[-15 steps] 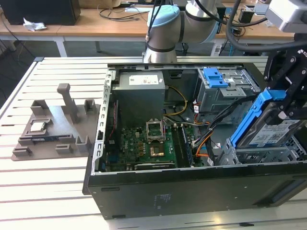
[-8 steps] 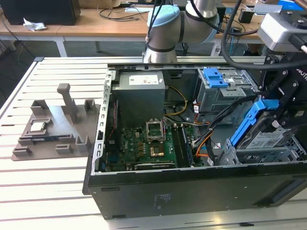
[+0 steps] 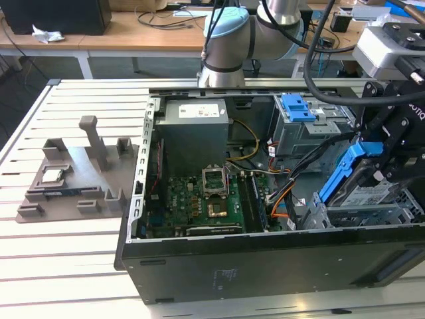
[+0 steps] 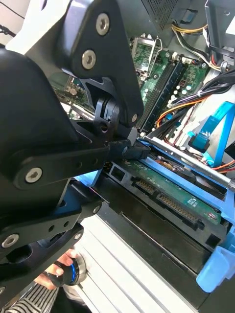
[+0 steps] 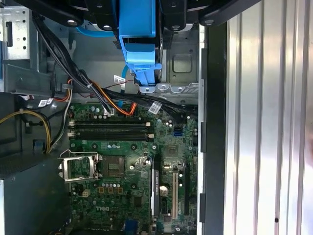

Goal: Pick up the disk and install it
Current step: 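Insert the disk into the insertion slot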

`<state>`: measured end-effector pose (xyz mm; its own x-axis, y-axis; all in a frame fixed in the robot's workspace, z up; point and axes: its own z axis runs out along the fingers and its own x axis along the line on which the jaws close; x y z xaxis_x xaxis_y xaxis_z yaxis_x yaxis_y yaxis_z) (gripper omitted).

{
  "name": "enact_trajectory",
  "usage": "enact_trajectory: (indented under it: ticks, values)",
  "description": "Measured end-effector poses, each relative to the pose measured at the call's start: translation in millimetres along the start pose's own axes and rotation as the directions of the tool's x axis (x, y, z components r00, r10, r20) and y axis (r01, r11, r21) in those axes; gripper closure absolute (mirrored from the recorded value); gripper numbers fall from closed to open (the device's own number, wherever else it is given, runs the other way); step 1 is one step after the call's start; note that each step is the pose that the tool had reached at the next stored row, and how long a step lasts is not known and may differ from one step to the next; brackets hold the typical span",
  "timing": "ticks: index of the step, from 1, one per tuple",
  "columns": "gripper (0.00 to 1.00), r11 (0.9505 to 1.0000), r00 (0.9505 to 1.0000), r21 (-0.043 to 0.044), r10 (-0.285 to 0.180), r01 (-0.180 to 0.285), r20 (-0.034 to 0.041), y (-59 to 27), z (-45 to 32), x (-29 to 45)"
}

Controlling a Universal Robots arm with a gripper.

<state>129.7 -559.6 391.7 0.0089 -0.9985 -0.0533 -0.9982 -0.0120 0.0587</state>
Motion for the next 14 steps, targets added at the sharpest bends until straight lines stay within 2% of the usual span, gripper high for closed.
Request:
enact_trajectory:
  ticks: [1,2,11,14]
  values:
    - [0.62,1.0000,1.0000,0.0000,0.000,0.000,0.0003,0.0,0.1,0.0]
    - [0.56,1.0000,1.0000,0.0000,0.000,0.000,0.0003,0.0,0.2,0.0]
    - [0.56,1.0000,1.0000,0.0000,0.000,0.000,0.0001,0.0,0.4,0.0]
    - [0.56,1.0000,1.0000,0.0001,0.000,0.000,-0.0011,0.5,-9.0,-0.8]
